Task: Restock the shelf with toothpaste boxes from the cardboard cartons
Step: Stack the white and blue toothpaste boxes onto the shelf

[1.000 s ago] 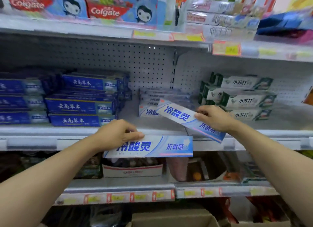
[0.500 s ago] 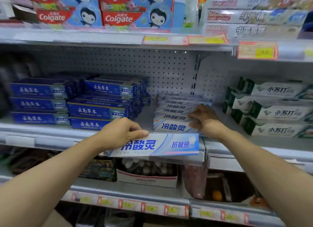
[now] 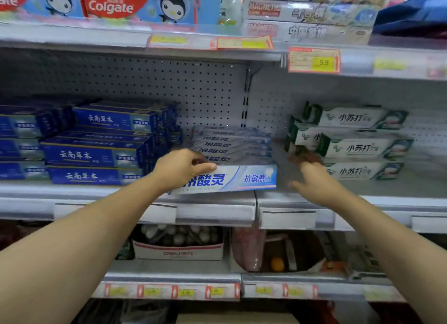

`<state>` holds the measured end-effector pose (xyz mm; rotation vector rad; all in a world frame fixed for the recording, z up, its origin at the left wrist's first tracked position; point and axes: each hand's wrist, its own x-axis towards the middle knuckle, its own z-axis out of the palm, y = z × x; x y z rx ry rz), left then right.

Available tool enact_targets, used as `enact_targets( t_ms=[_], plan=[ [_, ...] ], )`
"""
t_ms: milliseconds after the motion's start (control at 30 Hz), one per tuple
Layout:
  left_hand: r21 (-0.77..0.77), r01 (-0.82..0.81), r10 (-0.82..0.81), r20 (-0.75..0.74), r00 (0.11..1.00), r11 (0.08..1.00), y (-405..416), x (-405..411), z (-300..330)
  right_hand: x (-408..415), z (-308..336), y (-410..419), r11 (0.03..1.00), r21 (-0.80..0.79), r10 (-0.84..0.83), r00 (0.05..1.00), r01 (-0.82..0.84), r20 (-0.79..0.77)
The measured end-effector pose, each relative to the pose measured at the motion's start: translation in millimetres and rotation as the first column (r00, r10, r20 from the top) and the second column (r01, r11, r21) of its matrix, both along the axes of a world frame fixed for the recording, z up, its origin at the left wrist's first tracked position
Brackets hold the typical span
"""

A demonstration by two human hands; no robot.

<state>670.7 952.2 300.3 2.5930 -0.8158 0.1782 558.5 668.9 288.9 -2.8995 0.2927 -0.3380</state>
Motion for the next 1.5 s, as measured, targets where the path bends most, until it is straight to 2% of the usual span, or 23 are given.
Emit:
enact_targets(
  t_ms=[133,267,467,667,900,1133,1300,1500],
  plan=[
    [0.053,0.014,-0.016,0.037,0.999,0.999,-23,-2,-8,-20,-12,-10,0.998,0.026,-0.054,0.998,0.055,-0.04],
    [0.048,0.028,-0.032,0.081,0.996,0.998,-25,-3,-17,-34,-21,-14,0.998,0.062,-0.025,1.0,0.026,-0.014],
    [0.035,-0.022,0.012,0.244,0.97,0.999,-22,-9,-24,-45,-28,-8,0.995,0.073,0.059,0.996,-0.063,0.06],
    [0.22,-0.196,0.093,0.406,0.909,0.956,-11,-29,-18,-58,-31,10,0.992,0.036,0.117,0.99,-0.12,0.078],
    [0.204,-0.223,0.136,0.369,0.919,0.953,19,-65,-21,-84,-36,49,0.985,0.02,0.171,0.983,-0.173,0.061],
    [0.144,-0.125,0.077,0.298,0.951,0.982,50,-113,-45,-116,-52,98,0.987,0.066,0.146,0.989,-0.146,-0.006],
    [0.215,-0.078,0.03,0.218,0.975,0.974,73,-148,-91,-143,-84,131,0.989,0.078,0.134,0.986,-0.126,-0.098],
    [0.322,-0.006,-0.005,0.033,0.999,0.947,94,-181,-171,-174,-152,159,0.987,0.134,0.122,0.964,-0.092,-0.237]
  ],
)
